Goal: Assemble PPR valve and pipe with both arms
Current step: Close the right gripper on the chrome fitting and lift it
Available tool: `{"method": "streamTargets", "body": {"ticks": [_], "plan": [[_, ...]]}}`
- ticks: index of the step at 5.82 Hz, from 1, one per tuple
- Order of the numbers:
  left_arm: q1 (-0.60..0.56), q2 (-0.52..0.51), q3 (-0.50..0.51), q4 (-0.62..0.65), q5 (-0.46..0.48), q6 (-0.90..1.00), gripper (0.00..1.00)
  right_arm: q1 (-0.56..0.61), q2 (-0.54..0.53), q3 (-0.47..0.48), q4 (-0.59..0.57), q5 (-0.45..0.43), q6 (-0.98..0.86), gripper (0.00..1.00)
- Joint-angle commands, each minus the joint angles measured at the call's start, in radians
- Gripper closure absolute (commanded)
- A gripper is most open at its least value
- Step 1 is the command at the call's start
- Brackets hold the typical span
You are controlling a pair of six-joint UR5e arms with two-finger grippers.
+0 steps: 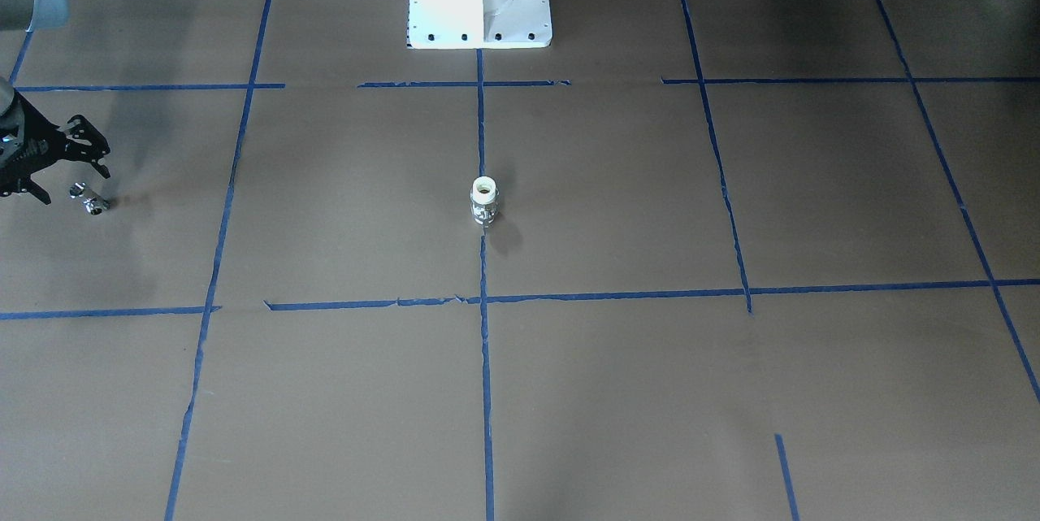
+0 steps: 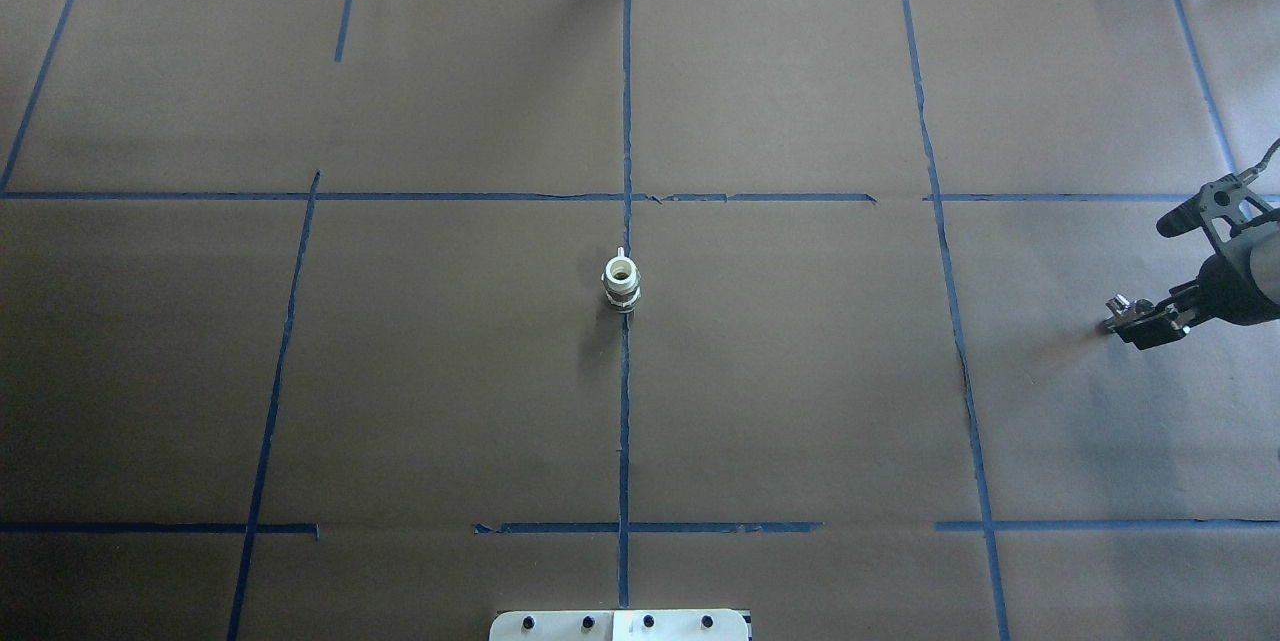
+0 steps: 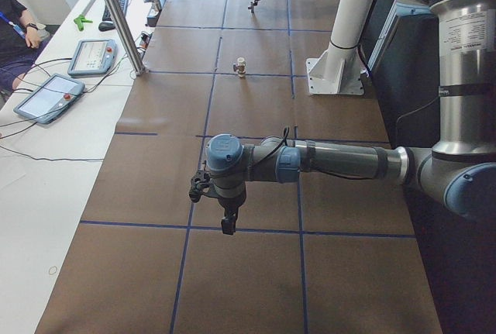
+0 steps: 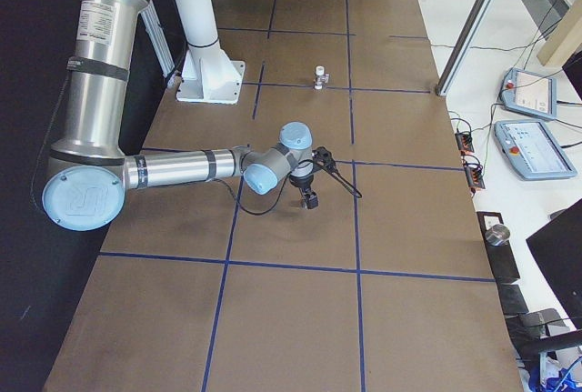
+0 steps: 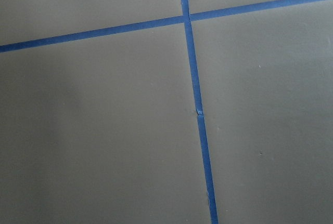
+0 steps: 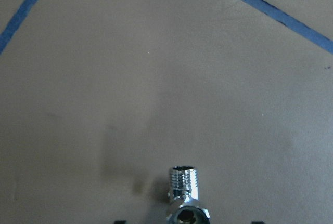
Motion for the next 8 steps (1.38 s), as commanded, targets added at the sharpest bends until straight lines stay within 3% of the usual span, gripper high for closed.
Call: {"method": "streamTargets", "body": {"ticks": [1, 2, 3, 4, 5, 7, 8], "plan": [[0.001, -0.001, 0.001, 0.000, 0.000, 0.000, 0.00, -0.002, 0.007, -0.004, -0.001, 0.003, 0.000, 0.22], [0.001, 0.000, 0.001, 0.000, 0.000, 0.000, 0.00, -0.002, 0.007, -0.002, -0.001, 0.005, 0.000, 0.27], [-0.001, 0.000, -0.001, 0.000, 0.000, 0.000, 0.00, -0.002, 0.007, -0.002, -0.001, 0.003, 0.000, 0.51], [0.001, -0.001, -0.001, 0.000, 0.000, 0.000, 0.00, 0.002, 0.005, -0.004, -0.001, 0.003, 0.000, 0.86], [-0.001, 0.000, -0.002, 0.000, 0.000, 0.000, 0.00, 0.007, 0.007, -0.004, -0.004, 0.002, 0.000, 0.99], [-0.001, -0.001, -0.008, 0.000, 0.000, -0.008, 0.00, 0.077, 0.017, 0.034, -0.074, 0.057, 0.009, 1.00], [-0.001, 0.000, -0.005, 0.000, 0.000, -0.007, 0.00, 0.090, 0.072, 0.127, -0.257, 0.065, 0.021, 1.00]]}}
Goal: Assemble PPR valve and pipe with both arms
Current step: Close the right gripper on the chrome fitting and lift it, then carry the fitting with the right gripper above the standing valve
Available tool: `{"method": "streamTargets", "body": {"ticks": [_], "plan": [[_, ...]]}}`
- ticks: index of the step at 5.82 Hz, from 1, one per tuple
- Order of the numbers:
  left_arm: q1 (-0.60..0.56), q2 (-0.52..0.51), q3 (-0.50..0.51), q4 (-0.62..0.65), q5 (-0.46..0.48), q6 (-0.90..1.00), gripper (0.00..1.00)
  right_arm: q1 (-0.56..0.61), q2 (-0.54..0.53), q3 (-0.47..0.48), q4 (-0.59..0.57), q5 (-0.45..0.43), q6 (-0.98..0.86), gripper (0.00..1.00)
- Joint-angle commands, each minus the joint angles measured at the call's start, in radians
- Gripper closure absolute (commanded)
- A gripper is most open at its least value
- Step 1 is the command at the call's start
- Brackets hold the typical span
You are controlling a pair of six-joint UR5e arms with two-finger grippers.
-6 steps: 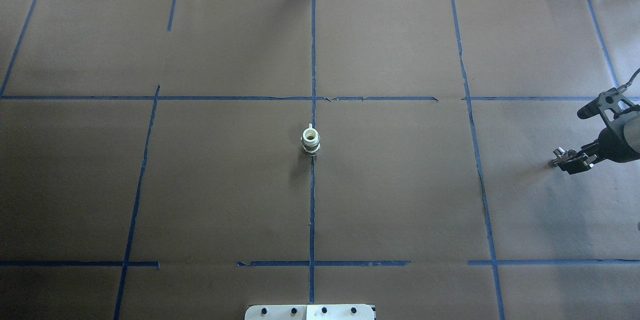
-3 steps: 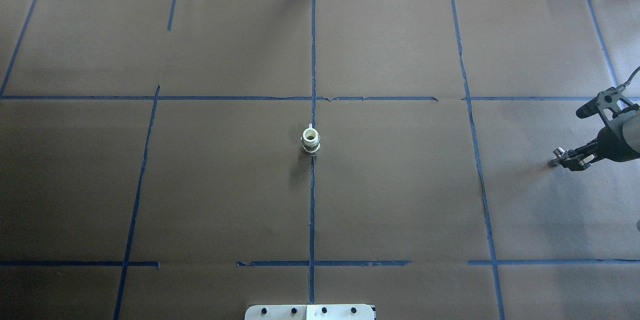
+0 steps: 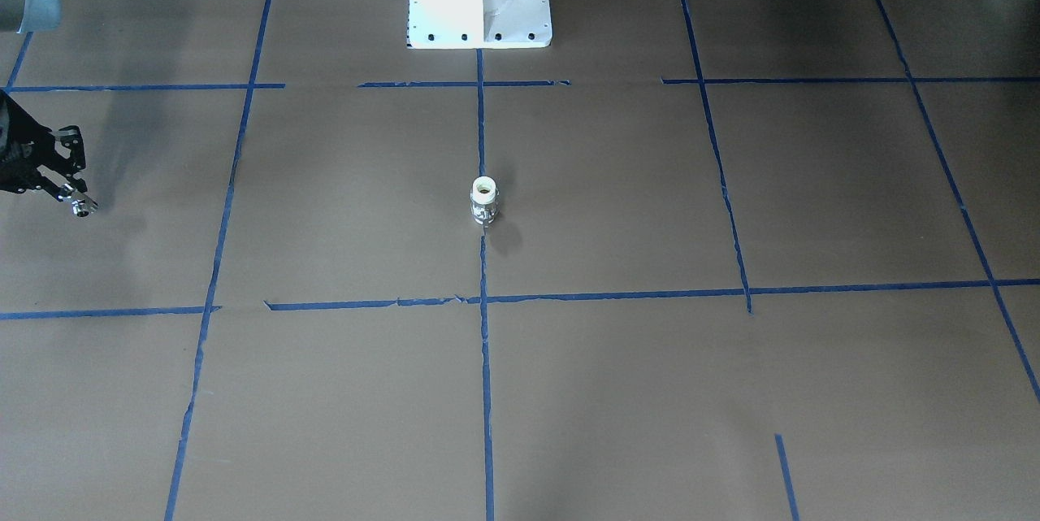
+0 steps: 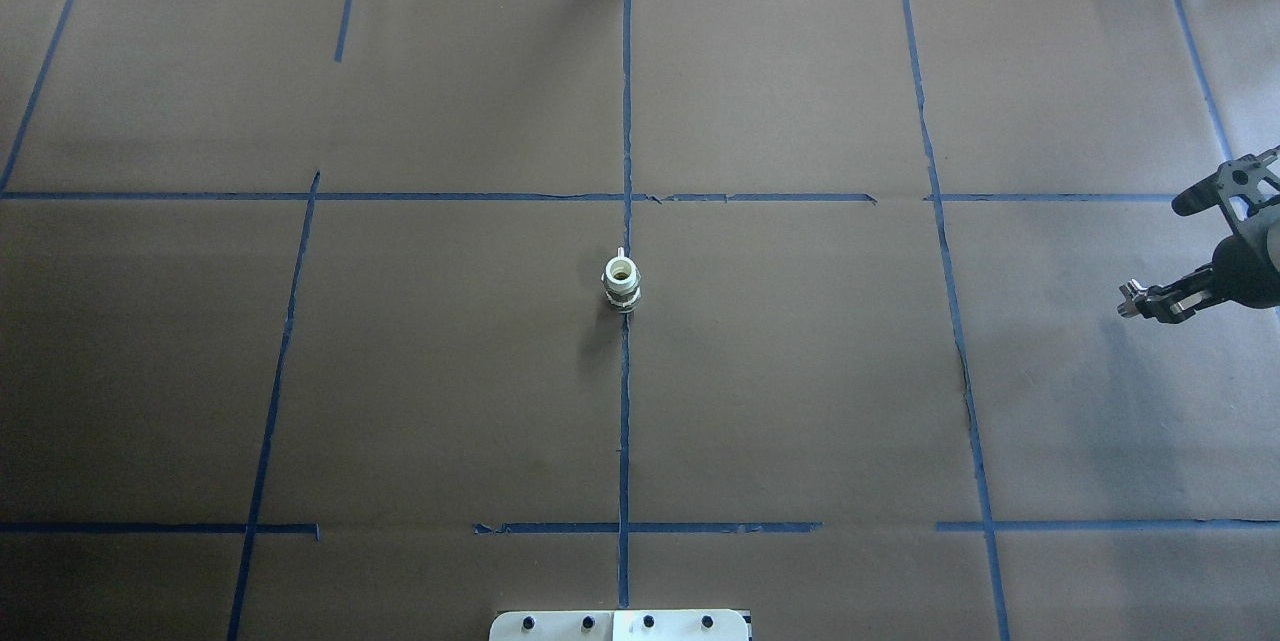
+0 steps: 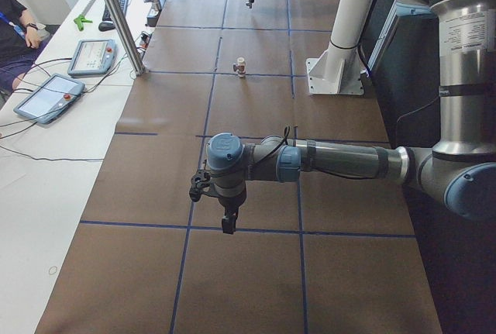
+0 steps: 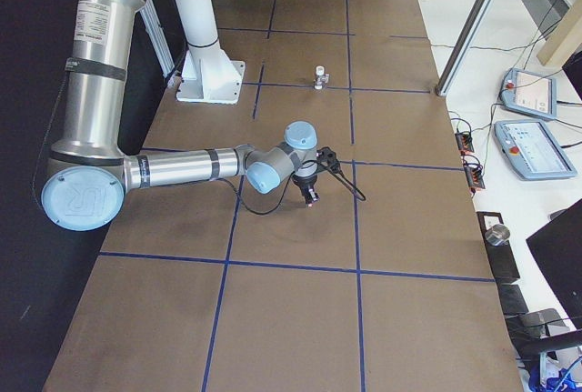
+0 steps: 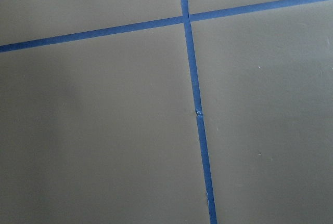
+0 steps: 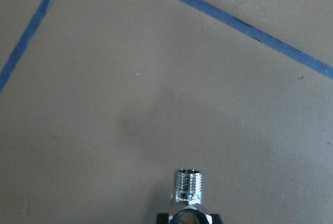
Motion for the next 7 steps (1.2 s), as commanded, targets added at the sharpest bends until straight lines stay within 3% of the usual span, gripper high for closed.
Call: {"method": "streamTargets", "body": {"ticks": [1, 3, 4, 7], "plan": [[0.001, 0.007, 0.013, 0.003, 0.001, -0.069, 0.00, 0.022, 0.143, 0.123, -0.292, 0.016, 0.163, 1.00], [0.002, 0.018, 0.013, -0.006, 0.000, -0.068, 0.00, -0.047, 0.351, 0.123, -0.456, 0.016, 0.288, 1.00], [0.000, 0.019, 0.001, -0.008, 0.000, -0.057, 0.00, -0.149, 0.501, 0.117, -0.568, -0.012, 0.427, 1.00], [0.001, 0.018, -0.004, -0.009, -0.058, -0.057, 0.00, -0.314, 0.755, 0.111, -0.653, -0.092, 0.762, 1.00]]}}
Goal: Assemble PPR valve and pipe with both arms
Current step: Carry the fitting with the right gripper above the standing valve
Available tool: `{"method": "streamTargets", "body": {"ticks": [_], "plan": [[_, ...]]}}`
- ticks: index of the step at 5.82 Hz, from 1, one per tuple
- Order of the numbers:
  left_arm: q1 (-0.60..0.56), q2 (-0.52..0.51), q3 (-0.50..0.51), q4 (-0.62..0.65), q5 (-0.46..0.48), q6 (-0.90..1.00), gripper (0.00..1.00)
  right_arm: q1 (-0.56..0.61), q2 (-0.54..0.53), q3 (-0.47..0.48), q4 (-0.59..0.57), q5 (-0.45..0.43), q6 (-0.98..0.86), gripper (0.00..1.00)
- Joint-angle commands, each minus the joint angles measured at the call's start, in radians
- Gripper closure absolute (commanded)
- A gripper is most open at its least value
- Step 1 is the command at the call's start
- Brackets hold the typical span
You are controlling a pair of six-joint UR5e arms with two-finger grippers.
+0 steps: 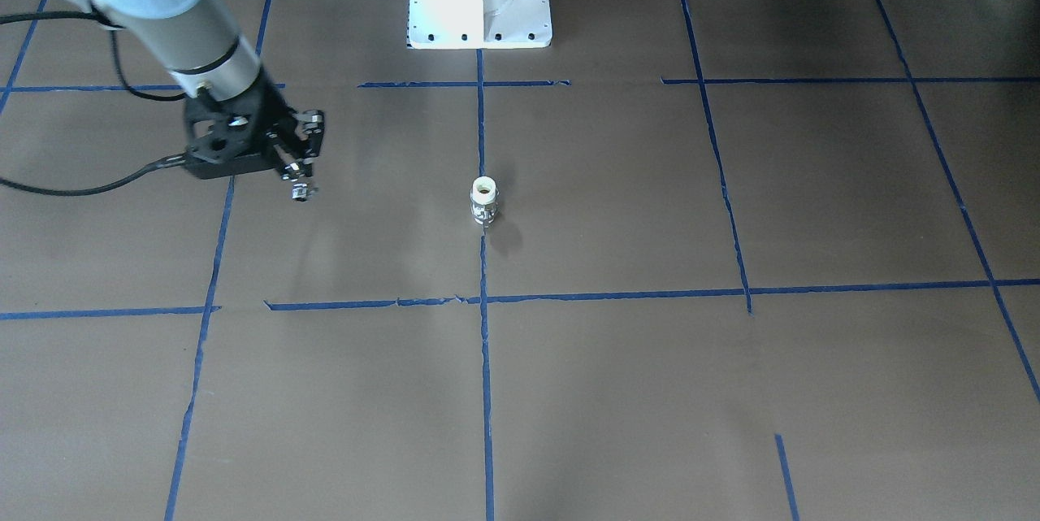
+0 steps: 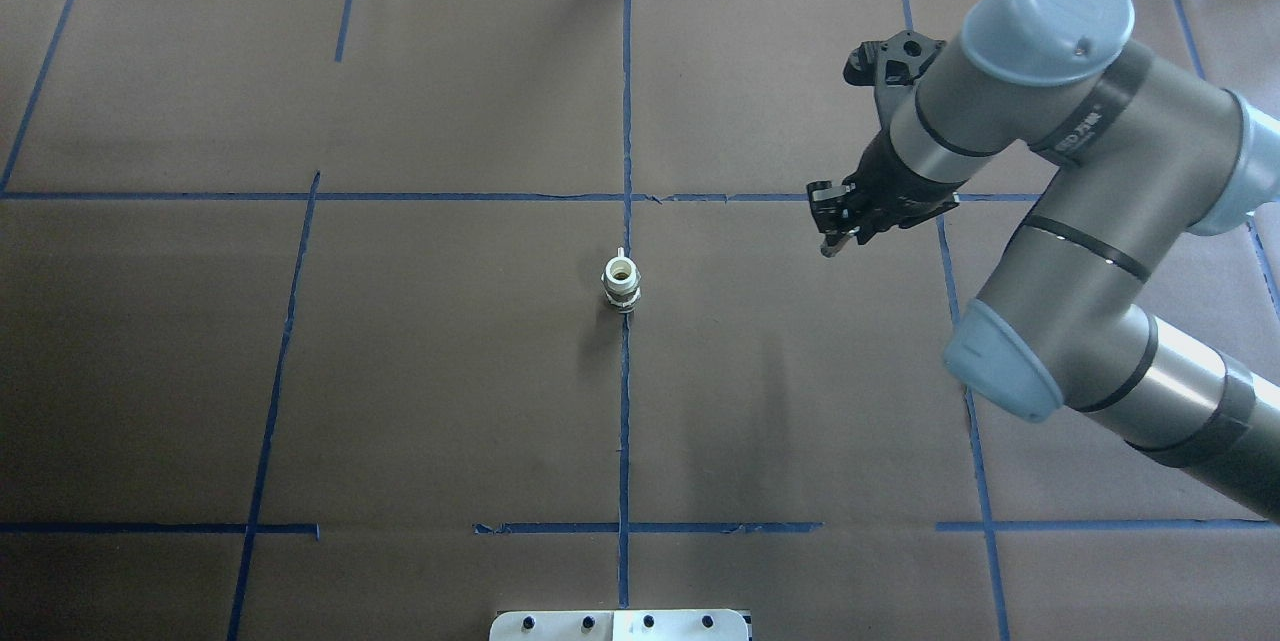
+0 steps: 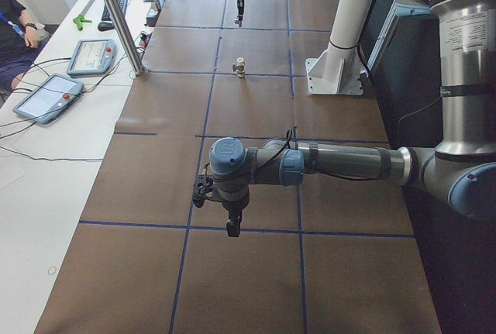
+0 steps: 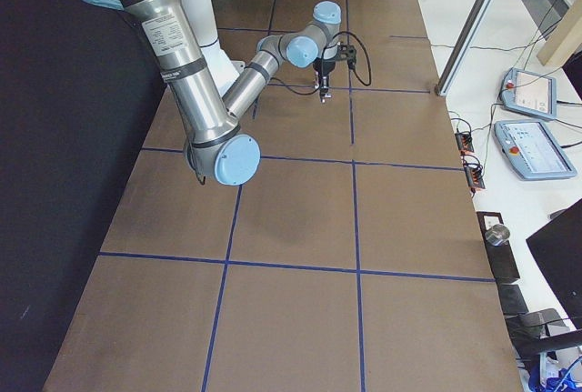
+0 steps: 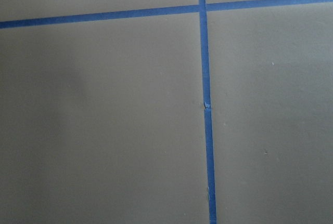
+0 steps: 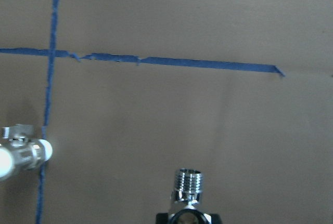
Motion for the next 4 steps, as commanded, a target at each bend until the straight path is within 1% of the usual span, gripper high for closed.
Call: {"method": "streamTargets", "body": {"ticks": [1, 2, 3, 4], "plan": [[0.001, -0.004, 0.003, 0.000, -0.034, -0.002, 0.00, -0.114, 0.168, -0.001, -0.107, -0.106, 0.197, 1.00], [0.001, -0.004, 0.006, 0.000, -0.034, -0.001, 0.00, -0.159, 0.217, -0.022, -0.113, -0.161, 0.276, 1.00], [0.001, -0.004, 0.008, 0.000, -0.034, -0.001, 0.00, -0.164, 0.319, -0.133, -0.115, -0.168, 0.303, 1.00], [0.001, -0.004, 0.009, 0.000, -0.034, -0.001, 0.00, -0.164, 0.369, -0.223, -0.115, -0.191, 0.303, 1.00]]}}
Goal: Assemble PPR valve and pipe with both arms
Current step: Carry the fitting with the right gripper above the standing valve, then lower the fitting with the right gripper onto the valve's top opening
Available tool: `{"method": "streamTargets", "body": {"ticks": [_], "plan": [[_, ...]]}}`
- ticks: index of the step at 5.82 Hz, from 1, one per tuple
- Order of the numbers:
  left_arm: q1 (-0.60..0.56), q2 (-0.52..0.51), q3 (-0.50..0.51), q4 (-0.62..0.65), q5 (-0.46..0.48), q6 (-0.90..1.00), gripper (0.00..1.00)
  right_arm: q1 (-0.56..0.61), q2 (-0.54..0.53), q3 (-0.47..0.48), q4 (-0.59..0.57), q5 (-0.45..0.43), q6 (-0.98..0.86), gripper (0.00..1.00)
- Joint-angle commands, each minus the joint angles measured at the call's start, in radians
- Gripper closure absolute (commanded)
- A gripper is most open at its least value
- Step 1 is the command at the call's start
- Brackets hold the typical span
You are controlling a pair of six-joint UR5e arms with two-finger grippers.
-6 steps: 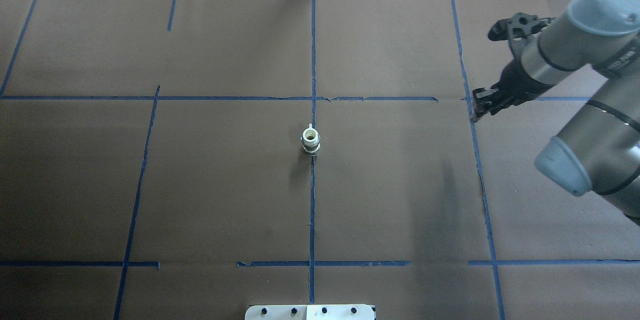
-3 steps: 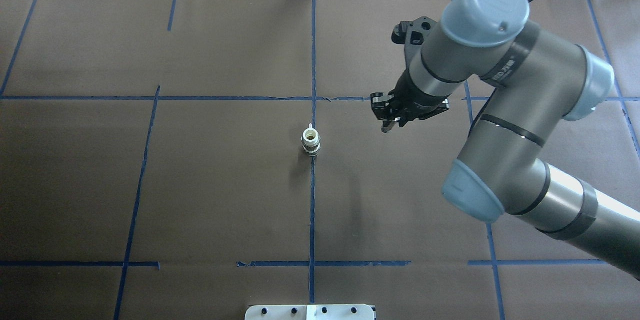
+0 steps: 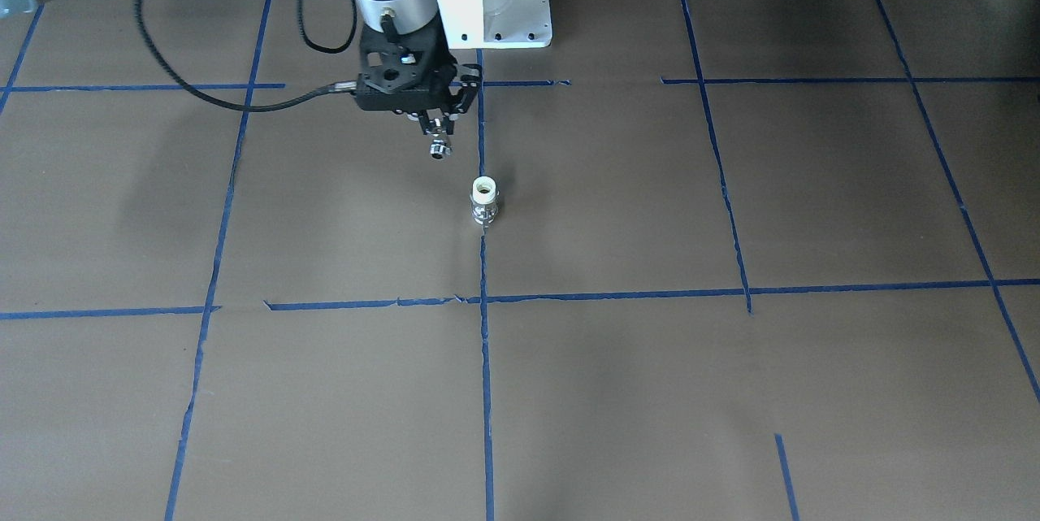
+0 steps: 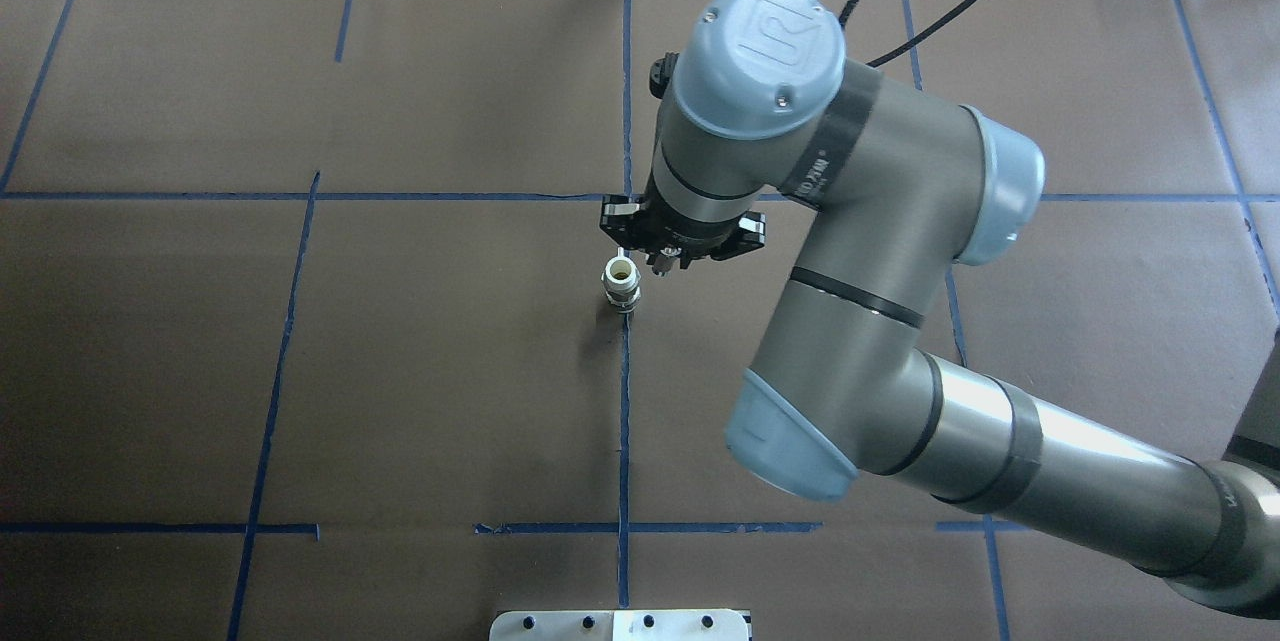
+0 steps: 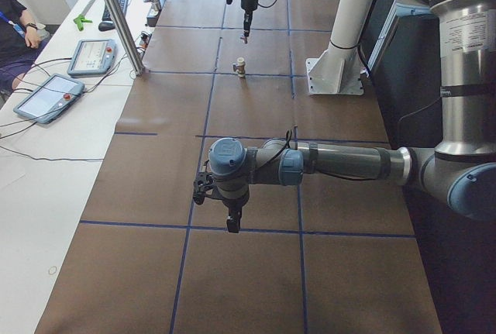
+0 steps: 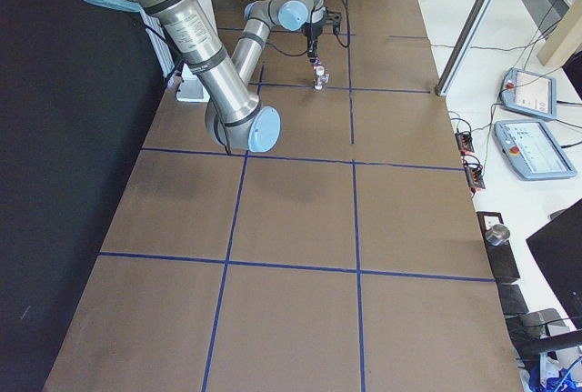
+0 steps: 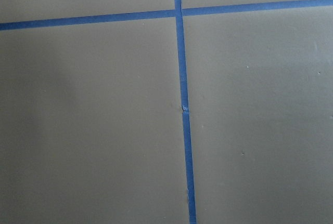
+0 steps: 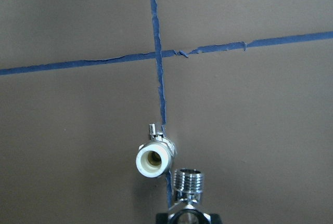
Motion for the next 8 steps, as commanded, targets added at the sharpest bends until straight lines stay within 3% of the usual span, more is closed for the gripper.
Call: {"method": "streamTargets", "body": {"ticks": [1, 6, 8], "plan": [[0.000, 0.000, -0.001, 0.000, 0.000, 0.000, 0.00, -0.021, 0.062, -0.110, 0.000, -0.075, 0.008, 1.00], [0.000, 0.000, 0.002, 0.000, 0.000, 0.000, 0.00, -0.052, 0.070, -0.132, 0.003, -0.109, 0.009, 1.00], [0.000, 0.000, 0.003, 0.000, 0.000, 0.000, 0.00, -0.052, 0.108, -0.187, 0.007, -0.129, 0.002, 1.00]]}}
